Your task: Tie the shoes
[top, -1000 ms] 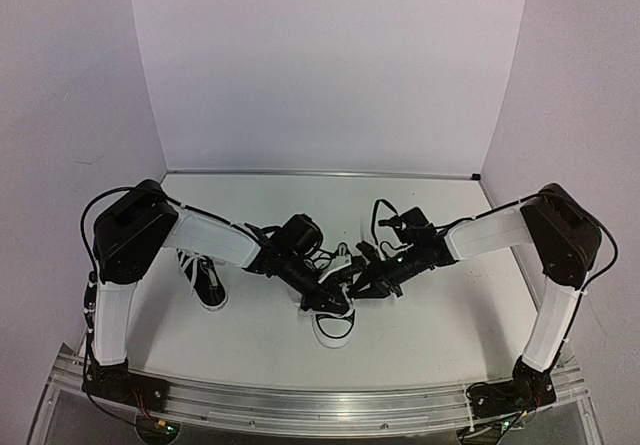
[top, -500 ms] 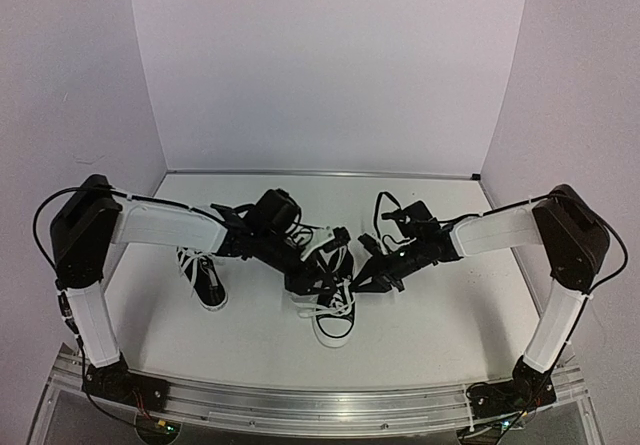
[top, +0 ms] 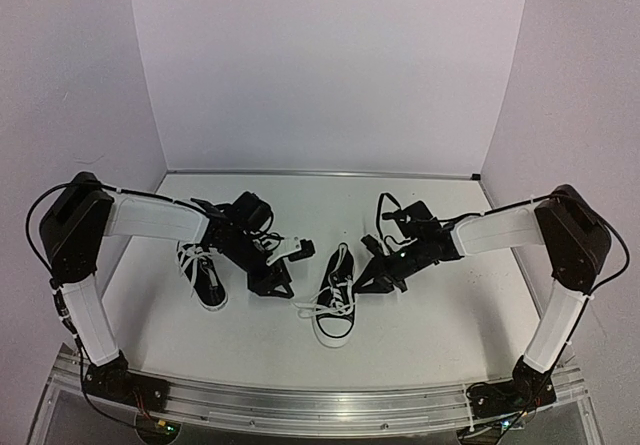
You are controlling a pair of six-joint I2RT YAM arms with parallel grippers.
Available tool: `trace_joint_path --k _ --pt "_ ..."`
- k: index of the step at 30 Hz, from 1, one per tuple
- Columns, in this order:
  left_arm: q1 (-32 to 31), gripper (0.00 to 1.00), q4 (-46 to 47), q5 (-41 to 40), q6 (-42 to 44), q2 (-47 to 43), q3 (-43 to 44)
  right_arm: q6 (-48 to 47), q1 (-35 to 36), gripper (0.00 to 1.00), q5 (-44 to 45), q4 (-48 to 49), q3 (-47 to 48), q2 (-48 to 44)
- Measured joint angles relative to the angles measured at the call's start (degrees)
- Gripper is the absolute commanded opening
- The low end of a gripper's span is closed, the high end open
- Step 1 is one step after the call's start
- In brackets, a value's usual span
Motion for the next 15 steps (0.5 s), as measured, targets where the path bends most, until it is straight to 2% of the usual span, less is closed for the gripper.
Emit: trace_joint_path --k 11,13,15 --pt "-2.0 0.44 -4.4 -0.1 7.5 9.2 5.6 -0.1 0.0 0.00 0.5 -1.3 1.6 0.0" --pt "-2.5 0.40 -4.6 -0.4 8.3 10.2 6.5 -0.1 0.0 0.00 0.5 -1.4 1.9 0.0" --pt "-3.1 0.32 -5.0 -0.9 9.1 11.2 7.2 -0.1 0.0 0.00 0.5 -1.5 2.1 0.0"
